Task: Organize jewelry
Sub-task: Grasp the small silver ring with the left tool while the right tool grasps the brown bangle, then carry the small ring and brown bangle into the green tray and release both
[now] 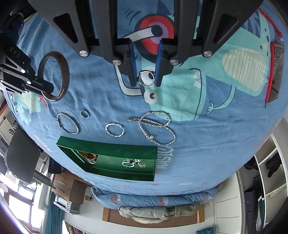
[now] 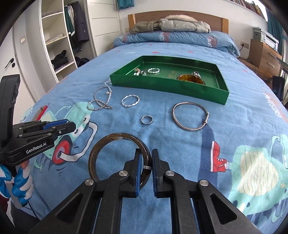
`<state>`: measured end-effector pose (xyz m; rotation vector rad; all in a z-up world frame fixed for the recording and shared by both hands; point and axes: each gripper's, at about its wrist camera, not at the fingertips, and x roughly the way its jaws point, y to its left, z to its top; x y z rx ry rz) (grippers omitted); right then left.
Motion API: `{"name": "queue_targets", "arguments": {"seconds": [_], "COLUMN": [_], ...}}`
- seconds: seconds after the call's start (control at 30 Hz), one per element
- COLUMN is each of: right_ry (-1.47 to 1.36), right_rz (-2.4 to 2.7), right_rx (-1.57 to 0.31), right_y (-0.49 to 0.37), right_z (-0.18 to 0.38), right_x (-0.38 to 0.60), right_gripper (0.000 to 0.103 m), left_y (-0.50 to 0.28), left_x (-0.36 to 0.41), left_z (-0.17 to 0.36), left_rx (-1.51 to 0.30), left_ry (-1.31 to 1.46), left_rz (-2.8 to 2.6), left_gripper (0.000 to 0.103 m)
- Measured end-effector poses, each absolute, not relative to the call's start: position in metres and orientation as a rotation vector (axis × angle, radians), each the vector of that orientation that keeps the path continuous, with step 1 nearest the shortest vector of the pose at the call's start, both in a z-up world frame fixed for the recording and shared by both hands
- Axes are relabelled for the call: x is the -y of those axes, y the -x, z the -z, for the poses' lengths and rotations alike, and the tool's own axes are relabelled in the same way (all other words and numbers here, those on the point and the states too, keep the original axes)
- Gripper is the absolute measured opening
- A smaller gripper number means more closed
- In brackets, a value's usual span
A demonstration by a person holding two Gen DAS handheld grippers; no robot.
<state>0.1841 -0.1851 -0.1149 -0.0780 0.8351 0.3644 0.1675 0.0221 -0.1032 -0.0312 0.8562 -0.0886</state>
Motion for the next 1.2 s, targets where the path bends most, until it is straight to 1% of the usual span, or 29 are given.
{"name": "queue_targets", "arguments": {"seconds": [0.83,1.2], "right_ry": [0.093,0.097], "right_rz": [-0.333,-0.324], "right_rx": [-0.656,-0.580], "right_y": [-0.112,-0.090], "right_z": [0.028,-0.003], "right_x": [0.194,0.196], "right_gripper": [0.011,0.011], "left_y": [-0.102,-0.082], "left_x": [-0.024,-0.026], "left_z": [0.024,-0.002], "left_rx": [-0.699,-0.639], "left_ry": [0.021,0.022], "left_rz": [0.095,0.095], "left_gripper": [0.018,0.018]}}
